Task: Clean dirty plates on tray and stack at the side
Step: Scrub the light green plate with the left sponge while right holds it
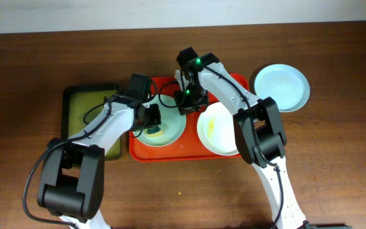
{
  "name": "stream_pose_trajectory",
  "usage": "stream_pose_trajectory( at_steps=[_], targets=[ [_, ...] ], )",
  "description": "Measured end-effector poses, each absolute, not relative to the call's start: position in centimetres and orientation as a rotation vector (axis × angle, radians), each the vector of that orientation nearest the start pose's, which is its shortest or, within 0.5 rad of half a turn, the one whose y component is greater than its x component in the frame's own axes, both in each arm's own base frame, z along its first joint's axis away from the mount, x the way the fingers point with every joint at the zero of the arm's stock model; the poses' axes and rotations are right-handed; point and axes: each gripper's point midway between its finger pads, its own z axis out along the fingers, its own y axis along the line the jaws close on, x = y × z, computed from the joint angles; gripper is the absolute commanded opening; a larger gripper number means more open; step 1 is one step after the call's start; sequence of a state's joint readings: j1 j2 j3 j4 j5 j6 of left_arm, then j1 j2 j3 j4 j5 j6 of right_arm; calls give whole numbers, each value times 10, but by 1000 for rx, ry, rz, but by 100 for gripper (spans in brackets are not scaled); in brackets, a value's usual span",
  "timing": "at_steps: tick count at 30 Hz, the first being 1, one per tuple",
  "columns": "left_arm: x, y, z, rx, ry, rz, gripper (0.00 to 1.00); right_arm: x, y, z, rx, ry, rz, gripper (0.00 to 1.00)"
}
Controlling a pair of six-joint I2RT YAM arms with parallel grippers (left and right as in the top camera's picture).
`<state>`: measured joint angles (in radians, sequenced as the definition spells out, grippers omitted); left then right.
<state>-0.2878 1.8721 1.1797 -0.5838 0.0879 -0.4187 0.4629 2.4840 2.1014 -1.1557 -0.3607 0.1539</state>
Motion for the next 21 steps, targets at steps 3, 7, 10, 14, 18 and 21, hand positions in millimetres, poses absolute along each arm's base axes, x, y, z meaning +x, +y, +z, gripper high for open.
stream_pose_trajectory(
  at_steps=[3, 7, 10, 14, 18, 21],
  targets=[
    [376, -127, 21, -190, 2877, -272, 0, 408, 272, 5, -497, 3129, 567, 5],
    [385, -137, 24, -224, 2840, -348, 0, 409, 272, 4, -498, 3127, 567, 5],
    [388, -139, 26, -229, 2823, -358, 0, 409, 272, 4, -498, 3125, 568, 5],
    [390, -124, 22, -251, 2810, -236, 0, 409, 272, 4, -499, 3125, 568, 5],
    [384, -99, 13, -271, 2797, -18, 0, 409, 272, 4, -498, 3124, 568, 5],
    [382, -77, 14, -282, 2773, 170, 0, 409, 272, 4, -497, 3124, 568, 5]
  ],
)
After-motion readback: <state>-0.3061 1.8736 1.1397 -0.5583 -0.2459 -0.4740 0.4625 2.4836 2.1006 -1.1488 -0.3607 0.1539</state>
